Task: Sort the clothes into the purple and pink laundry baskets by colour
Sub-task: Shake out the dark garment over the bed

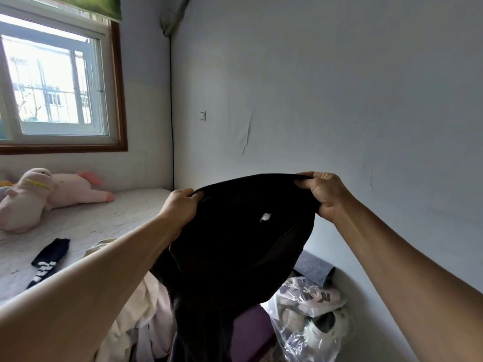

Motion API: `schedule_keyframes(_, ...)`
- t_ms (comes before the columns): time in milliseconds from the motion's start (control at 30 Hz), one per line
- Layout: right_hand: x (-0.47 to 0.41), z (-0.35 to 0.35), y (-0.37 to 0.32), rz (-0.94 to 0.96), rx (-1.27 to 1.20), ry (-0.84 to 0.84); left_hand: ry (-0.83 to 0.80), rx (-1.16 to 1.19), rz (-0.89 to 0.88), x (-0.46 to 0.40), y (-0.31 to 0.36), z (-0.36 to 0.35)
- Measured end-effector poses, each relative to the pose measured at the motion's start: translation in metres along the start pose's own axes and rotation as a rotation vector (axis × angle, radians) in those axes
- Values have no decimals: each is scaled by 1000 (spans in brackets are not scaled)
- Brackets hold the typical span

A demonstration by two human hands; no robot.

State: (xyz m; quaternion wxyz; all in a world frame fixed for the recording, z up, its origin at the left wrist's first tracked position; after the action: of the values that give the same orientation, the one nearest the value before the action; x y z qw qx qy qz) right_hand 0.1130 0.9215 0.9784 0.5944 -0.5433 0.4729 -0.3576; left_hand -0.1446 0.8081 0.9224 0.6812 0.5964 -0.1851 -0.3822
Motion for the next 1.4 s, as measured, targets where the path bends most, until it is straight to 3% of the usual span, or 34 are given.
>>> schedule_keyframes(133, 0, 5, 2, 46, 81, 90, 109, -156, -106, -2, 11, 13)
schedule_keyframes(233, -2, 11, -1, 67, 73, 120, 105, -234, -154, 2, 21, 16)
schedule_keyframes(433, 0, 19, -2, 51, 43, 129, -164, -263, -179, 12, 35, 12)
schedule_keyframes(800, 8, 19, -8, 59, 87, 125, 205, -491, -301, 6, 59, 35)
schedule_keyframes(900, 12, 18, -3, 60, 114, 116, 217, -519, -294, 5, 69, 35)
schedule_keyframes(1000, 18, 13, -1, 56, 126, -6, 235, -489, -258, 6, 64, 39)
schedule_keyframes(1067, 22, 12, -2, 53, 335, -112, 228, -452, -249, 4, 61, 43)
schedule_keyframes(1100, 22, 14, -2, 76, 573, -129, 224, -438, -246, 2, 62, 47)
schedule_keyframes(1200, 19, 26, 1, 126, 1201, 0, 212, -419, -247, 0, 64, 56)
schedule_keyframes(1300, 19, 45, 2, 84, 1390, 200, 169, -409, -260, 1, 66, 61)
schedule_keyframes(1400, 19, 57, 3, -59, 1396, 277, 52, -400, -214, 0, 61, 63)
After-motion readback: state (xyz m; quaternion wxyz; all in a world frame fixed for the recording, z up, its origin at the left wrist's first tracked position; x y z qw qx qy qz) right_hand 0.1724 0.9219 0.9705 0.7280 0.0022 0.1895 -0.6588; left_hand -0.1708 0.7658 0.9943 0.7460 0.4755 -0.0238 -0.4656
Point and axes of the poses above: each hand's wrist, its own x-axis away from the middle knuckle, its own z-axis out of the back of the hand, y = z × x, the point moved 7 cm from there along -x, towards the middle knuckle, and after that the axes turned 1 degree about x, right-handed, at the moved point
